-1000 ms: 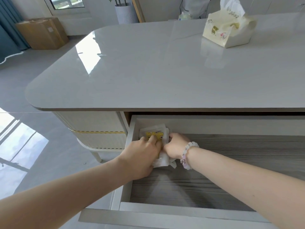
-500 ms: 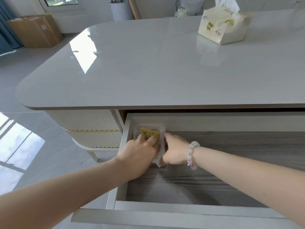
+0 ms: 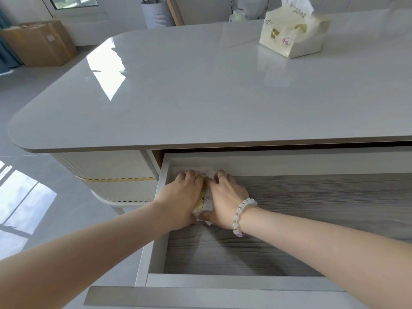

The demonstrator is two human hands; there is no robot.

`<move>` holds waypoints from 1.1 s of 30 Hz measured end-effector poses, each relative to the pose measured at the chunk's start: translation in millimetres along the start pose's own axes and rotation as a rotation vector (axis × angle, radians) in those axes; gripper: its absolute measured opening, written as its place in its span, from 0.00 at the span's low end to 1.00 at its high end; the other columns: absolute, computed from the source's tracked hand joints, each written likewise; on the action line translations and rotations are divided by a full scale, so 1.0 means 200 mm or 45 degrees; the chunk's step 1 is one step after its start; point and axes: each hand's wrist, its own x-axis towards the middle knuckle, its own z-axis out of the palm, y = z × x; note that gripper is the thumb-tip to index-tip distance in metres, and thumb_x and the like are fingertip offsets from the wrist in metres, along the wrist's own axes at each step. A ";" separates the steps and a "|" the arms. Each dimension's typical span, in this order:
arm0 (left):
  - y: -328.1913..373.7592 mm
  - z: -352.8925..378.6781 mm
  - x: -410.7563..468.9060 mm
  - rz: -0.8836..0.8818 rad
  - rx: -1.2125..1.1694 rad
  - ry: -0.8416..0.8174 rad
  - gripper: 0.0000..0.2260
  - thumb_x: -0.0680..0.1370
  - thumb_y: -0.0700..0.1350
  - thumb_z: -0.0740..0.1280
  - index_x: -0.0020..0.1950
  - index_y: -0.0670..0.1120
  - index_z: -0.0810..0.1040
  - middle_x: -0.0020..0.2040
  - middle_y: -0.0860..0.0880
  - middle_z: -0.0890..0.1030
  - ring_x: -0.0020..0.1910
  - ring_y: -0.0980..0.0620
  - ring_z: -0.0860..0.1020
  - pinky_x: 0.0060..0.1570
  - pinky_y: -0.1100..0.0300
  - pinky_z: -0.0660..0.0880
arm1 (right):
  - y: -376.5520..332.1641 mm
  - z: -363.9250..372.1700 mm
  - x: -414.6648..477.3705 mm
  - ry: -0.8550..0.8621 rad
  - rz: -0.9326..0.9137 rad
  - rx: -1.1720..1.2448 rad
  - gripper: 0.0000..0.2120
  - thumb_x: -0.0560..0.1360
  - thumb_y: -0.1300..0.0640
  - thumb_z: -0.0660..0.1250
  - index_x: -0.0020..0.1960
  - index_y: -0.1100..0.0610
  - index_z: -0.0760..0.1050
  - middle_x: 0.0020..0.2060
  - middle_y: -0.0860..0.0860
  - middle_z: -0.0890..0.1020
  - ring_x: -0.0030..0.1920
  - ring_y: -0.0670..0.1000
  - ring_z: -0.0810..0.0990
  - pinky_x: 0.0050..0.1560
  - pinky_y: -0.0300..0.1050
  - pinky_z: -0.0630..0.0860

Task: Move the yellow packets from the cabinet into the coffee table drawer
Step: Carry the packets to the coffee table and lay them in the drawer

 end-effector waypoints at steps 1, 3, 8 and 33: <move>0.00 0.00 0.01 -0.012 0.019 -0.012 0.35 0.74 0.55 0.68 0.72 0.42 0.55 0.67 0.43 0.63 0.65 0.46 0.65 0.59 0.59 0.67 | 0.00 0.00 0.00 -0.008 0.005 -0.018 0.38 0.68 0.36 0.69 0.70 0.53 0.63 0.66 0.55 0.63 0.66 0.56 0.64 0.60 0.50 0.69; 0.00 0.00 0.02 -0.037 0.054 -0.047 0.36 0.73 0.56 0.69 0.71 0.42 0.55 0.67 0.43 0.64 0.66 0.45 0.65 0.59 0.58 0.68 | 0.00 0.00 0.00 -0.008 -0.013 -0.047 0.39 0.69 0.35 0.67 0.72 0.53 0.62 0.70 0.55 0.59 0.69 0.55 0.60 0.63 0.51 0.66; 0.02 0.03 0.01 -0.014 0.105 -0.055 0.33 0.74 0.55 0.67 0.70 0.43 0.55 0.66 0.43 0.65 0.65 0.44 0.65 0.61 0.57 0.69 | 0.01 0.02 -0.04 -0.060 -0.083 -0.045 0.39 0.73 0.40 0.65 0.75 0.56 0.55 0.76 0.56 0.51 0.70 0.57 0.63 0.67 0.49 0.65; -0.29 -1.44 -0.29 -0.139 -0.284 -0.036 0.17 0.80 0.49 0.59 0.66 0.45 0.69 0.63 0.48 0.71 0.63 0.48 0.69 0.58 0.56 0.68 | -0.23 -1.63 -0.26 -0.210 0.080 -0.335 0.14 0.79 0.54 0.58 0.61 0.58 0.74 0.55 0.55 0.78 0.54 0.55 0.77 0.46 0.45 0.70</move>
